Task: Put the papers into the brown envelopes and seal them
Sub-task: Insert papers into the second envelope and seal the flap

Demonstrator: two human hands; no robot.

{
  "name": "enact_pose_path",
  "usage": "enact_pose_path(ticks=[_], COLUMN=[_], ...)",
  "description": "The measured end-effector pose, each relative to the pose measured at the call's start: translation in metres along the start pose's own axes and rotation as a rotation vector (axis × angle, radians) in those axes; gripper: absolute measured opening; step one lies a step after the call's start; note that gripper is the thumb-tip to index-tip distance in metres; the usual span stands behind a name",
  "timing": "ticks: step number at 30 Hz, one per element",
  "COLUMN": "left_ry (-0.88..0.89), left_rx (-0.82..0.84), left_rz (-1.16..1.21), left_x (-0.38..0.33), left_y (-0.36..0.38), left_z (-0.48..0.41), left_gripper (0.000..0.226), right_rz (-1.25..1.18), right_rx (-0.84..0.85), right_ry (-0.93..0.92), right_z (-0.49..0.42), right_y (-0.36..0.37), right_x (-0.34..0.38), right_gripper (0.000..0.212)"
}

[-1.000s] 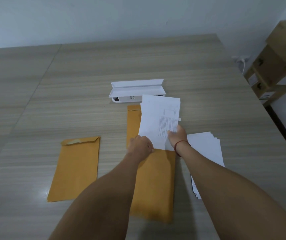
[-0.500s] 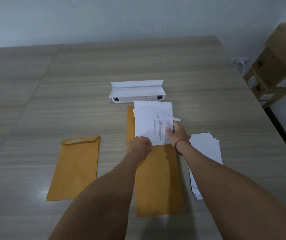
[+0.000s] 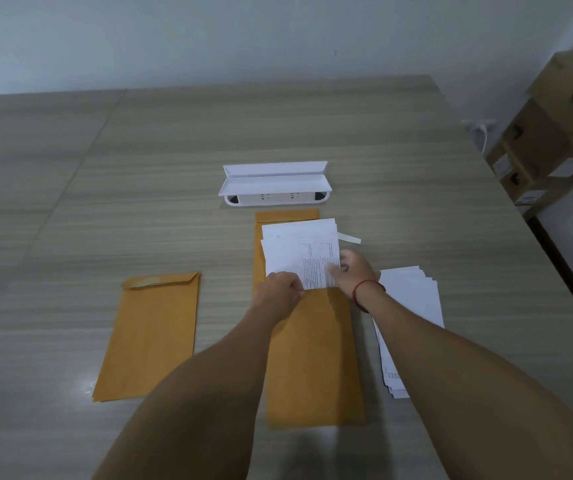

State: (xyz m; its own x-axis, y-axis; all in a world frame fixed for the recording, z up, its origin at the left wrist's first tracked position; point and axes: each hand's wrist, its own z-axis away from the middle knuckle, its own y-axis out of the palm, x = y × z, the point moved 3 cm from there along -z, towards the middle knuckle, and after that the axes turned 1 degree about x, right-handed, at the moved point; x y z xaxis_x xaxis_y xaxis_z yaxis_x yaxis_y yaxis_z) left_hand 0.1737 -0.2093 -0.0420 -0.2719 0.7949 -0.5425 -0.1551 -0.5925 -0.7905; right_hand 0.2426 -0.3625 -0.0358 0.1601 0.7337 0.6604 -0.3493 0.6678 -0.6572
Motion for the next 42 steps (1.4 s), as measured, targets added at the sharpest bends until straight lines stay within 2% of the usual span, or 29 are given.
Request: enact_pose_path(ticks=[2,7,11,13,15,19,24,27,29,34,38,40,42], left_ry=[0.007,0.019,0.043,0.060,0.072,0.057,0.066,0.060,0.045,0.049,0.041,0.034,0.037], left_rx=[0.006,0.013,0.048,0.055,0.043,0.008,0.013,-0.010,-0.013,0.022,0.021,0.015,0.010], left_rz=[0.013,0.033,0.027,0.033,0.043,0.064,0.045,0.056,0.052,0.039,0.052,0.050,0.041], left_x=[0.001,0.005,0.004,0.001,0.000,0.001,-0.001,0.000,0.003,0.001,-0.001,-0.001,-0.002], left_y=[0.000,0.003,0.004,0.003,0.003,0.001,0.000,0.000,0.002,0.007,0.004,0.001,0.003], left_z=[0.001,0.003,0.003,0.002,0.001,-0.001,-0.002,-0.002,0.001,0.004,0.003,0.003,0.002], left_gripper=[0.006,0.008,0.006,0.007,0.010,0.006,0.005,0.005,0.006,0.006,0.008,0.008,0.006], right_rz=[-0.087,0.144,-0.129,-0.207,-0.128,0.107,-0.030,0.122,0.199,0.060,0.113,0.169,0.242], right_rx=[-0.040,-0.016,-0.015,-0.026,-0.008,0.064,0.033,0.086,0.135,0.134,0.110,0.101,0.130], right_ry=[0.006,-0.018,-0.003,-0.017,-0.021,-0.012,-0.013,-0.001,0.015,-0.040,-0.064,-0.073,-0.091], right_z=[-0.001,0.003,0.000,-0.002,-0.003,0.001,-0.001,0.000,0.001,0.003,0.001,-0.001,0.001], right_y=[-0.002,0.000,-0.008,-0.011,-0.011,-0.005,-0.011,-0.009,-0.007,-0.008,-0.012,-0.012,-0.009], right_x=[0.004,-0.002,0.004,0.012,0.012,-0.003,0.004,0.000,-0.008,-0.005,-0.005,-0.005,-0.004], right_gripper=[0.022,0.013,0.024,0.021,0.015,0.023,0.024,0.016,0.021,0.020,0.015,0.021,0.012])
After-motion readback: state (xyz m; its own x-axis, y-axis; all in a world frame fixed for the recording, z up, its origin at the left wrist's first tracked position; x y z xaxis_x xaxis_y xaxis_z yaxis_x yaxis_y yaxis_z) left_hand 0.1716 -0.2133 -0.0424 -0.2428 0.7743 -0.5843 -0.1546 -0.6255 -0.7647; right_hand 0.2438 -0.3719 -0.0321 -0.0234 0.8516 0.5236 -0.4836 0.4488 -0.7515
